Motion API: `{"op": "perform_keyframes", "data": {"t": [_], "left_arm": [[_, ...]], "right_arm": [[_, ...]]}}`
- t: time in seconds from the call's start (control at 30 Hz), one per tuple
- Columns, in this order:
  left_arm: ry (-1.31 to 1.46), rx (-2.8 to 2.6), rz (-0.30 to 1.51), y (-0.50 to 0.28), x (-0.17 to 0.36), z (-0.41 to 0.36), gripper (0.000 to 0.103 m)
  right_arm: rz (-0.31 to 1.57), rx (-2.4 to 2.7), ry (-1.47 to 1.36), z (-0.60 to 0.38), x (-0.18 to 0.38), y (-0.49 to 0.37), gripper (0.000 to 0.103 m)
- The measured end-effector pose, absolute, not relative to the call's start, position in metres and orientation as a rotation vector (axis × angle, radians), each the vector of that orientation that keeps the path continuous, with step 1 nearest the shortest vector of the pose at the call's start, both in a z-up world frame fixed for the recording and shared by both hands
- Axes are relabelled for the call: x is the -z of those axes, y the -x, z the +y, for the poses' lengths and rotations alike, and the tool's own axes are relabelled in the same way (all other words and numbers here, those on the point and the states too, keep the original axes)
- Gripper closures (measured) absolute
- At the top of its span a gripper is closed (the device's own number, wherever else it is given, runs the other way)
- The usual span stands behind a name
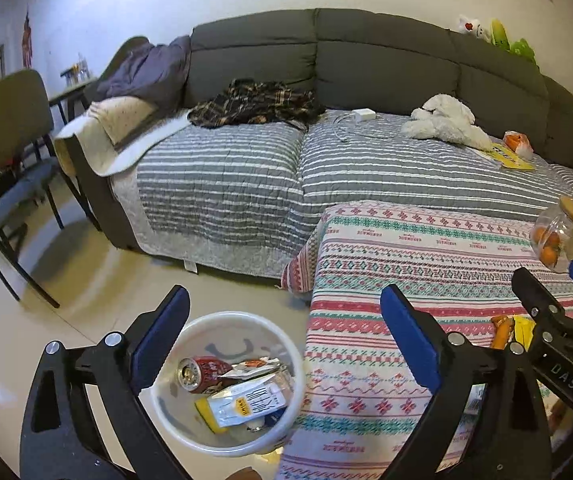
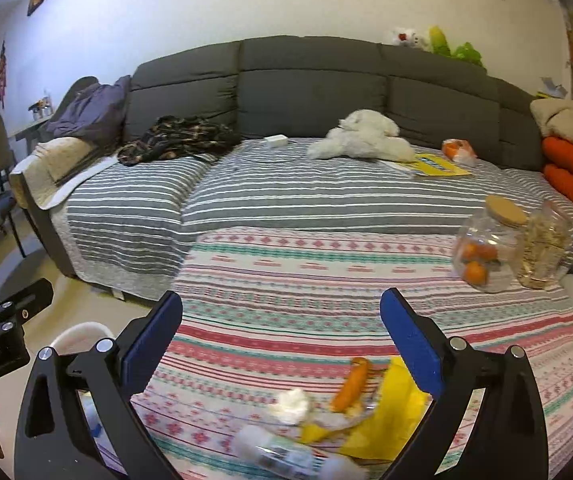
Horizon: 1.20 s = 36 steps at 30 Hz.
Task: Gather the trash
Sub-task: 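Grasp the orange peel with the left gripper while the right grasps the yellow wrapper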
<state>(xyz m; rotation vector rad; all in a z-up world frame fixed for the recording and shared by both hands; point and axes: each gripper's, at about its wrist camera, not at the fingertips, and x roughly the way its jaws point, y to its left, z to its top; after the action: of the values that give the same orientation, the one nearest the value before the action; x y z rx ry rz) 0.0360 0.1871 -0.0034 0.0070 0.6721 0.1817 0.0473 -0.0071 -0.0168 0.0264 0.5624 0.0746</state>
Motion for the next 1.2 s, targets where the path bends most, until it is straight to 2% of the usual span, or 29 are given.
{"op": "perform_keyframes", "data": {"t": [0.4, 0.9, 0.97, 1.2], "left_arm": [[-0.012, -0.117, 0.756, -0.052, 0.022, 0.133, 0.009], [-0.092, 0.068, 0.928, -0.089, 0.069, 0.044, 0.009], [-0.099, 0.116, 0.969, -0.097, 0.078, 0.029, 0.01], [-0.125, 0.215, 1.029, -0.12, 0.101, -0.008, 0.027]], "right_arm": [[0.596, -0.004, -0.042, -0.066, 0.028, -0.038, 0.007], [0.789, 0.106, -0.181, -0.155, 0.062, -0.049, 0.007], [0.814, 0.117, -0.213, -0.168, 0.065, -0.05, 0.007], [0.932, 0.139, -0.409, -0.212, 0.081, -0.057, 0.007]]}}
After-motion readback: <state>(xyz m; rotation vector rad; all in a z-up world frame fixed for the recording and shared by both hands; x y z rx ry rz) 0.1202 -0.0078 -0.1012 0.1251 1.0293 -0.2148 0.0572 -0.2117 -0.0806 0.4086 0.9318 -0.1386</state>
